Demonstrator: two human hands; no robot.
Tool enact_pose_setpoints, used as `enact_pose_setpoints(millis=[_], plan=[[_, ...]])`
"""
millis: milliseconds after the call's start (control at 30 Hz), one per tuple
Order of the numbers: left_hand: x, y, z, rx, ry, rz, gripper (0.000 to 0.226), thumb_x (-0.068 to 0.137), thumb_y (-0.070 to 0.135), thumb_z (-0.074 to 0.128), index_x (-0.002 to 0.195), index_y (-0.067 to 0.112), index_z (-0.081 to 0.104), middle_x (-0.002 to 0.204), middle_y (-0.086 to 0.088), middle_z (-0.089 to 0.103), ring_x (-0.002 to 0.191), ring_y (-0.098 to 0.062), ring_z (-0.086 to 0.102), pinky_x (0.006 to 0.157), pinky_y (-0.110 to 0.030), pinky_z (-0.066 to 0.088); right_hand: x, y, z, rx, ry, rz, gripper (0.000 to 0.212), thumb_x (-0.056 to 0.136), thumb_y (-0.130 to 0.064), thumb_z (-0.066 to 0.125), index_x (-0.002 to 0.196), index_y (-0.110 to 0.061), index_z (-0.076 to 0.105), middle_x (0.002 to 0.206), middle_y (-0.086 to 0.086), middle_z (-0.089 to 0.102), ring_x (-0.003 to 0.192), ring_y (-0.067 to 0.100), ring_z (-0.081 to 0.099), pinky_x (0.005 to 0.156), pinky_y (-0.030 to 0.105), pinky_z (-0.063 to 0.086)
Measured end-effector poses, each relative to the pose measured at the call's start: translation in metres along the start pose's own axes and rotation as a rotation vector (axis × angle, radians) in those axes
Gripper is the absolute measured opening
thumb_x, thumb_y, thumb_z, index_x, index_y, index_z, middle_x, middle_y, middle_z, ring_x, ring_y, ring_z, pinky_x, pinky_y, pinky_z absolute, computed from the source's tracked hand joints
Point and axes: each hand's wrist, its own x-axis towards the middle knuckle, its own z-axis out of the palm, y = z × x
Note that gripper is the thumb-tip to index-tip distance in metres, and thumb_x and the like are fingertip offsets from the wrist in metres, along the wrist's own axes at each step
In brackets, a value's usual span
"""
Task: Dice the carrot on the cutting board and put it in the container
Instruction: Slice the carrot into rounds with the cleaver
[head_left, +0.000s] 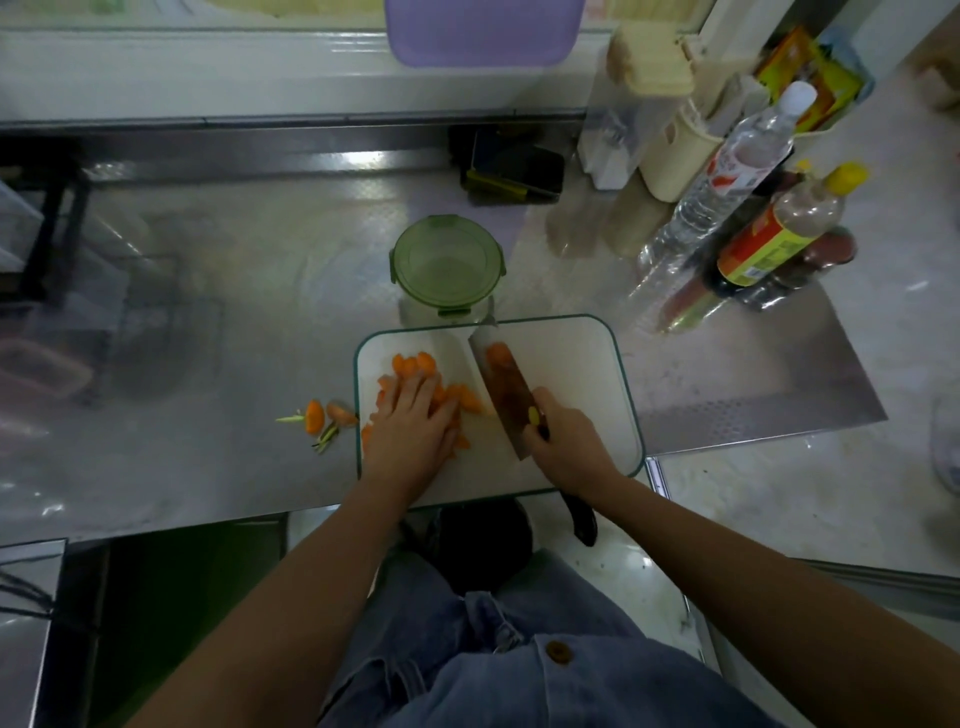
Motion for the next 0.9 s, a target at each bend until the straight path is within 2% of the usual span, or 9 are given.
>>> enact_pose_setpoints(millis=[133,267,367,467,533,667,767,833,900], plan=[[0.006,0.005,-0.009,-0.141,0.079,-0.151,0.041,0.091,0.034,0.036,0.107,0.010,0.065,0.111,-0.014,0.059,0.103,-0.033,0.053,0.091,-0.046,0.043,-0.003,-0.002,-0.004,-0.075,0.076,-0.039,0.031,0.087,-0.027,0.050,0.114,-0.013,0.047,0.066,0.003,0.054,0.057,0.029,0.056,0.053,0.039,0.048],[0.021,0.038,-0.050,-0.838,0.093,-0.631,0.049,0.099,0.046,0.037,0.078,0.011,0.065,0.071,-0.005,0.063,0.066,-0.016,0.056,0.062,-0.034,0.047,-0.004,-0.015,0.000,-0.276,0.103,-0.138,0.037,0.082,-0.027,0.052,0.118,-0.017,0.049,0.068,0.002,0.060,0.058,0.029,0.058,0.049,0.029,0.040],[0.029,0.058,-0.063,-1.211,0.027,-0.941,0.043,0.098,0.046,0.043,0.069,0.018,0.058,0.067,-0.005,0.063,0.059,-0.015,0.058,0.052,-0.028,0.047,-0.004,-0.023,0.013,-0.363,0.118,-0.216,0.038,0.082,-0.022,0.050,0.120,-0.018,0.054,0.068,0.005,0.059,0.054,0.027,0.055,0.044,0.025,0.028],[0.030,0.051,-0.060,-1.094,0.051,-0.949,0.043,0.102,0.032,0.040,0.061,0.018,0.048,0.066,-0.009,0.057,0.064,-0.027,0.056,0.059,-0.038,0.048,-0.001,-0.021,0.020,-0.360,0.084,-0.312,0.042,0.085,-0.022,0.051,0.127,-0.018,0.054,0.071,0.008,0.056,0.053,0.029,0.053,0.043,0.027,0.028],[0.028,0.041,-0.051,-1.016,0.070,-0.975,0.048,0.102,0.025,0.038,0.055,0.014,0.043,0.058,-0.009,0.047,0.059,-0.031,0.048,0.055,-0.039,0.038,0.000,-0.020,0.017,-0.311,0.021,-0.375,0.048,0.089,-0.032,0.052,0.136,-0.022,0.048,0.082,0.009,0.056,0.063,0.029,0.055,0.049,0.028,0.030],[0.018,0.023,-0.041,-1.016,0.154,-1.101,0.049,0.099,0.025,0.041,0.057,0.001,0.048,0.067,-0.030,0.053,0.067,-0.045,0.052,0.058,-0.034,0.033,0.008,-0.026,0.010,-0.036,-0.061,-0.278,0.056,0.087,-0.061,0.028,0.133,-0.036,0.048,0.099,0.002,0.049,0.082,0.022,0.052,0.065,0.029,0.041],[0.015,0.019,-0.042,-0.958,0.146,-1.093,0.043,0.099,0.022,0.042,0.067,-0.004,0.055,0.075,-0.031,0.058,0.068,-0.036,0.055,0.058,-0.034,0.034,0.019,-0.031,0.015,0.035,-0.049,-0.380,0.051,0.092,-0.049,0.031,0.135,-0.031,0.051,0.124,0.014,0.046,0.103,0.025,0.041,0.087,0.031,0.035],[0.014,0.016,-0.043,-0.959,0.161,-1.080,0.045,0.098,0.021,0.042,0.058,0.001,0.047,0.067,-0.024,0.053,0.064,-0.030,0.051,0.057,-0.037,0.037,0.026,-0.036,0.025,-0.066,-0.049,-0.464,0.050,0.093,-0.045,0.029,0.133,-0.027,0.054,0.136,0.019,0.042,0.118,0.024,0.032,0.095,0.031,0.026],[0.013,0.012,-0.041,-0.946,0.183,-1.093,0.048,0.098,0.018,0.043,0.051,0.007,0.039,0.063,-0.024,0.049,0.061,-0.032,0.048,0.057,-0.036,0.034,0.032,-0.037,0.035,-0.094,-0.095,-0.391,0.058,0.092,-0.050,0.020,0.137,-0.029,0.049,0.144,0.018,0.034,0.125,0.024,0.026,0.101,0.034,0.022]])
